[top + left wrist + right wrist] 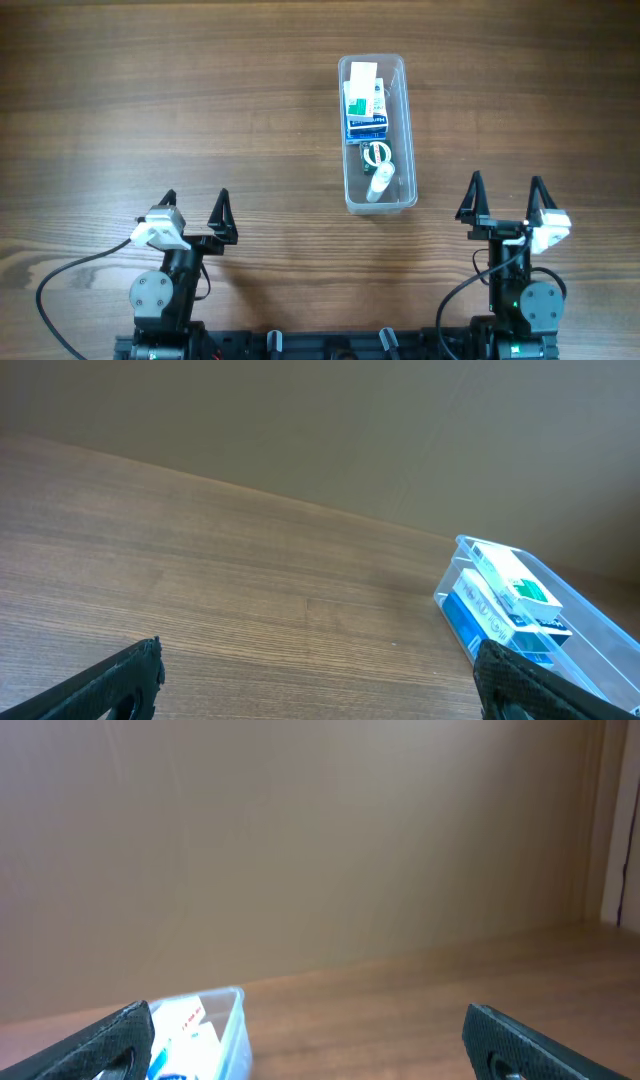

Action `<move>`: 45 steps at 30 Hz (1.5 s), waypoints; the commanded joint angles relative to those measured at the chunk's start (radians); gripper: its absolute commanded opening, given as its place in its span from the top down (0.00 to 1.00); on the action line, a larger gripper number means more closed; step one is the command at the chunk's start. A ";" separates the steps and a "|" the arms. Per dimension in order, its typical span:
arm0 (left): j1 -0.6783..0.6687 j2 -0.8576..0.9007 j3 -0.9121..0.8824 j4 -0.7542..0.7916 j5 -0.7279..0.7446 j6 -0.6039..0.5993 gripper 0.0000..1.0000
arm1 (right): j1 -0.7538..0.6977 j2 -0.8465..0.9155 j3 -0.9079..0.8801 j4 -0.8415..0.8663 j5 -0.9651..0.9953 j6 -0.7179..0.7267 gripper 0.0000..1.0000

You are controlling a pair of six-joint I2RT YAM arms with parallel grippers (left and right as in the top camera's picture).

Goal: Pack container

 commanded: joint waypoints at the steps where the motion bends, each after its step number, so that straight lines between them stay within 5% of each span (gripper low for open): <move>1: 0.010 -0.007 -0.006 -0.003 0.008 0.020 0.00 | -0.005 -0.012 -0.002 -0.078 -0.034 -0.080 0.00; 7: 0.010 -0.007 -0.006 -0.003 0.008 0.020 0.00 | -0.005 -0.012 -0.002 -0.174 -0.113 -0.222 0.00; 45: 0.010 -0.007 -0.006 -0.003 0.008 0.020 0.00 | -0.005 -0.011 -0.002 -0.174 -0.113 -0.222 0.00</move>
